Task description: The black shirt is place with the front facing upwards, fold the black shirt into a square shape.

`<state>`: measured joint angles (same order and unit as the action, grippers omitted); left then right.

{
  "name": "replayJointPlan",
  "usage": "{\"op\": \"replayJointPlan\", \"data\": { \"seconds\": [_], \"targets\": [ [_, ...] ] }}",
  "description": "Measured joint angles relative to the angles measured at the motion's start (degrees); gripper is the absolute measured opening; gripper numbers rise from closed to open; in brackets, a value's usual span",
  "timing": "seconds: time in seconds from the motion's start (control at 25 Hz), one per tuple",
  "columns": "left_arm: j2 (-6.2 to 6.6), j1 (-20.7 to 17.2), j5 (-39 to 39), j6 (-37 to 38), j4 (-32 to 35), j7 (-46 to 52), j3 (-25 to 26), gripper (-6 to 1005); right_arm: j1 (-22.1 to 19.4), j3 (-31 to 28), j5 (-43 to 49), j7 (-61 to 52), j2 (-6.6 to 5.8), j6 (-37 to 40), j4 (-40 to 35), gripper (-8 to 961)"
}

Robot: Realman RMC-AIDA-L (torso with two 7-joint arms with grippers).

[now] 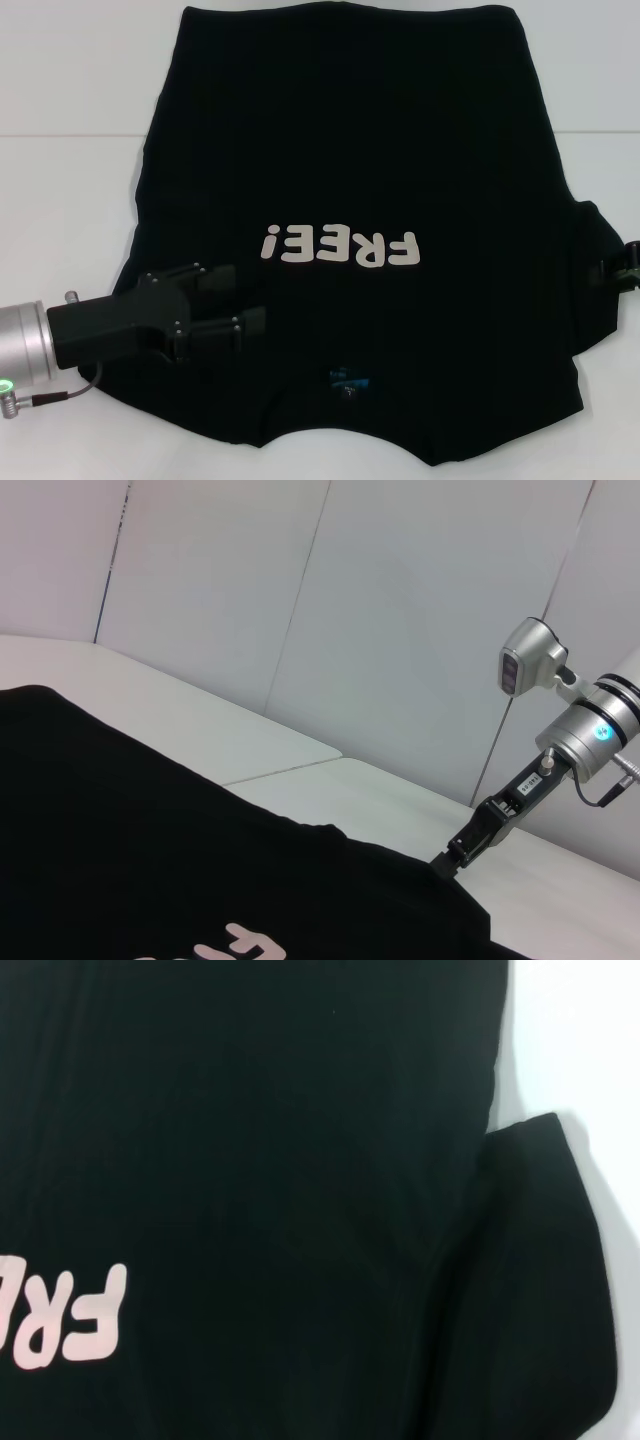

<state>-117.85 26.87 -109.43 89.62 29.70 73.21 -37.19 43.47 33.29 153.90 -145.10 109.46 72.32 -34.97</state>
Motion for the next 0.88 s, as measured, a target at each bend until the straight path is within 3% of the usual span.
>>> {"op": "replayJointPlan", "data": {
  "seconds": [0.32, 0.52, 0.72, 0.88],
  "targets": [
    [0.00, 0.0, 0.0, -0.1, 0.0, 0.0, 0.1, 827, -0.1, 0.0, -0.1, 0.5, -0.26, 0.2, 0.0, 375],
    [0.00, 0.0, 0.0, -0.1, 0.0, 0.0, 0.1, 828, -0.2, 0.0, -0.1, 0.8, -0.31, 0.5, -0.8, 127],
    [0.00, 0.0, 0.0, -0.1, 0.0, 0.0, 0.1, 828, -1.0, -0.2, -0.2, 0.9, -0.38, 2.8, -3.5, 11],
    [0.00, 0.0, 0.0, -0.1, -0.1, 0.0, 0.1, 828, -2.6, -0.5, -0.3, 0.9, -0.38, 5.5, -7.6, 12]
  ]
}}
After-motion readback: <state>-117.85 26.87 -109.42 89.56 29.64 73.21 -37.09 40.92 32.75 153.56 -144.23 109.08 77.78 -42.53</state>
